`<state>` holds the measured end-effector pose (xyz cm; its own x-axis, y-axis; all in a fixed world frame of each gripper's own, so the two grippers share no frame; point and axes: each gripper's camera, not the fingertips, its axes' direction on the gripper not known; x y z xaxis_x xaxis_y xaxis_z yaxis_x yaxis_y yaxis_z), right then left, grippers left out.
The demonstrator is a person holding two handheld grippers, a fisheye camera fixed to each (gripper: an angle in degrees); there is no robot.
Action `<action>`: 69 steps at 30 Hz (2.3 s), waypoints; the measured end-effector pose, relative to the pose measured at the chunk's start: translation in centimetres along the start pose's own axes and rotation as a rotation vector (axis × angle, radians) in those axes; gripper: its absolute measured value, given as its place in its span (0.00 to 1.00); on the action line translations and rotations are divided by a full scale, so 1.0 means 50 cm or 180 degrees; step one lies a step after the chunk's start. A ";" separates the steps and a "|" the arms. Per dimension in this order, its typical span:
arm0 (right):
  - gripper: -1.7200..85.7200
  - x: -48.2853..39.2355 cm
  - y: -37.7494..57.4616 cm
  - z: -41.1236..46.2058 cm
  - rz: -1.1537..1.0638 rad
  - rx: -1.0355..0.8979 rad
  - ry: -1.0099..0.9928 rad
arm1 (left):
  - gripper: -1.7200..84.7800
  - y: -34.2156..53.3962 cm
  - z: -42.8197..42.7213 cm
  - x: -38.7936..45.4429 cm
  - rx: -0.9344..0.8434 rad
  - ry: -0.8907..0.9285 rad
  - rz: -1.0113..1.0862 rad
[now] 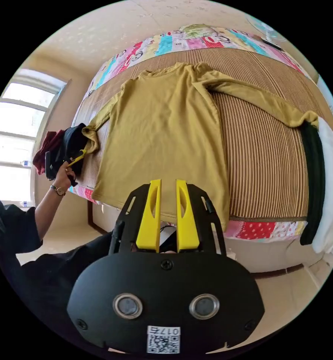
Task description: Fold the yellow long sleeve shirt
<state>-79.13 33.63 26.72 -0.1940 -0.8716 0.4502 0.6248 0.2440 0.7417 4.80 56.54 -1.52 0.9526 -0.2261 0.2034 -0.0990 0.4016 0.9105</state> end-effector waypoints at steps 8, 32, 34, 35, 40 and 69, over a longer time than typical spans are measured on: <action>0.15 -0.295 -0.096 0.093 -0.2076 0.0243 0.0190 | 0.07 -0.068 -0.317 0.123 0.0457 0.0491 0.0868; 0.08 -0.185 -0.518 -0.204 -0.1210 0.2607 -0.1356 | 0.10 -0.103 -0.395 0.053 0.0416 0.1357 0.0670; 0.08 -0.052 -0.515 -0.206 -0.0866 0.2650 -0.1131 | 0.11 -0.091 -0.330 0.067 0.0215 0.1379 0.0652; 0.08 0.036 -0.506 -0.192 -0.0598 0.2602 -0.0878 | 0.12 -0.085 -0.276 0.079 0.0037 0.1347 0.0631; 0.08 0.347 -0.474 -0.047 0.0734 0.1678 -0.0420 | 0.15 -0.083 -0.054 0.111 -0.0429 0.1384 0.0452; 0.10 0.511 -0.518 -0.226 0.1371 0.1555 -0.0868 | 0.08 -0.291 0.242 0.073 -0.0284 0.0742 0.0415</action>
<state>-91.73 0.22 13.40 -0.2282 -0.5326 0.8150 0.2900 0.7619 0.5791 6.26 39.14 -9.68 0.9750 0.0388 0.2189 -0.2093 0.4929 0.8445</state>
